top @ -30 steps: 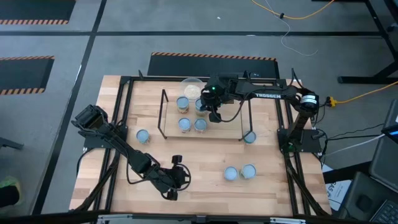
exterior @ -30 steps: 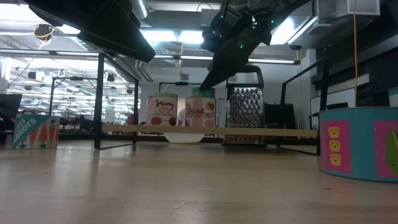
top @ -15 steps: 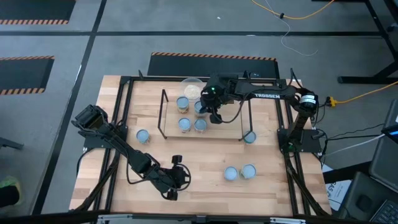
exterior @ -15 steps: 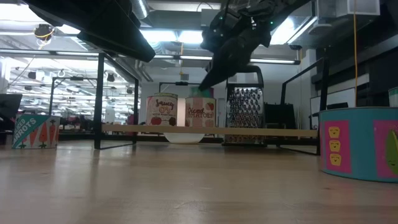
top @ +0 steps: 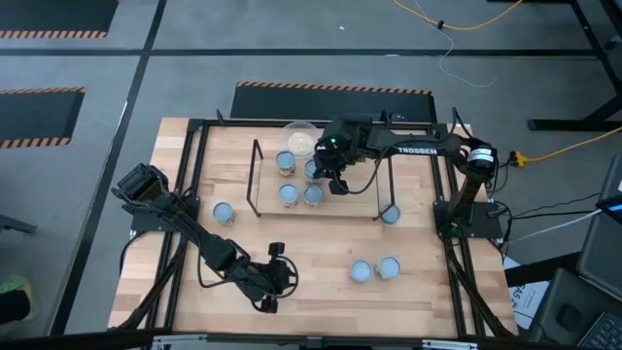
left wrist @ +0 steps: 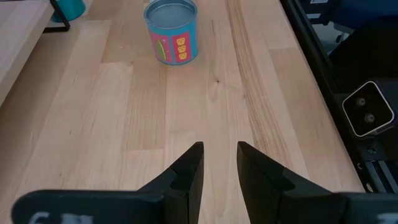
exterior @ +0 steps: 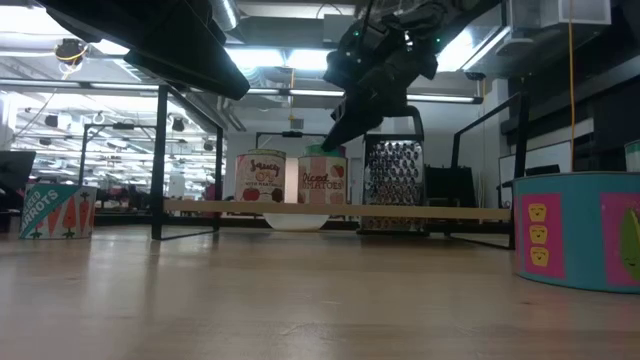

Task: Pick and place cans onto a shelf
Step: Put the canned chicken soup on the shelf

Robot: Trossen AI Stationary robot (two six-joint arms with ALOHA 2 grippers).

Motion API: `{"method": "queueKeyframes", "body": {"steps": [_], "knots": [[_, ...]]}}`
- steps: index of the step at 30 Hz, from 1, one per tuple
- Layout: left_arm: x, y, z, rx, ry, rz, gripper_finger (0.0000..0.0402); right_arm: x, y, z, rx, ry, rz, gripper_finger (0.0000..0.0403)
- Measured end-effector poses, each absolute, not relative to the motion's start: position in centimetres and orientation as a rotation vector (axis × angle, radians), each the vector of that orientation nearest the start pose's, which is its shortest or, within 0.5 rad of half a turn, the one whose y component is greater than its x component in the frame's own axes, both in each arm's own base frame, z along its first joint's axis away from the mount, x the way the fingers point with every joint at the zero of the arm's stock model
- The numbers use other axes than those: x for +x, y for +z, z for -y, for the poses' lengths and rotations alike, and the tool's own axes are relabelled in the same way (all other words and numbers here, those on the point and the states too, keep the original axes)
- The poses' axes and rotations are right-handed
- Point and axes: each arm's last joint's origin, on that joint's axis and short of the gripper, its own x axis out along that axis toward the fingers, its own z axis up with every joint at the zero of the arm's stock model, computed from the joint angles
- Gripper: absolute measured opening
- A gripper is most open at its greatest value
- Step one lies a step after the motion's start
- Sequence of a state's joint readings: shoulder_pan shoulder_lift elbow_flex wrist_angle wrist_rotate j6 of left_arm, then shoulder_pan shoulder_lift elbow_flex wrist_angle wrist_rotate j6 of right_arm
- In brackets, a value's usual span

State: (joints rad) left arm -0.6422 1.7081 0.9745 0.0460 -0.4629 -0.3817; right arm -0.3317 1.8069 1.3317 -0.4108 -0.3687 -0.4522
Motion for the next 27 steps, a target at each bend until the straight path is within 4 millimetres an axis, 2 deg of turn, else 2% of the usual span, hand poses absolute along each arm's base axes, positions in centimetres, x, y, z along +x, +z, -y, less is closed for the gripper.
{"method": "queueKeyframes", "body": {"steps": [15,27], "knots": [[28.86,18.62,19.96,-0.009,-0.057,-0.604,0.0089,36.91,22.48,11.61,-0.126,0.217,-0.791,0.0019],[28.86,18.62,19.97,-0.009,-0.057,-0.604,0.0089,36.91,22.48,11.61,-0.125,0.216,-0.792,0.0065]]}}
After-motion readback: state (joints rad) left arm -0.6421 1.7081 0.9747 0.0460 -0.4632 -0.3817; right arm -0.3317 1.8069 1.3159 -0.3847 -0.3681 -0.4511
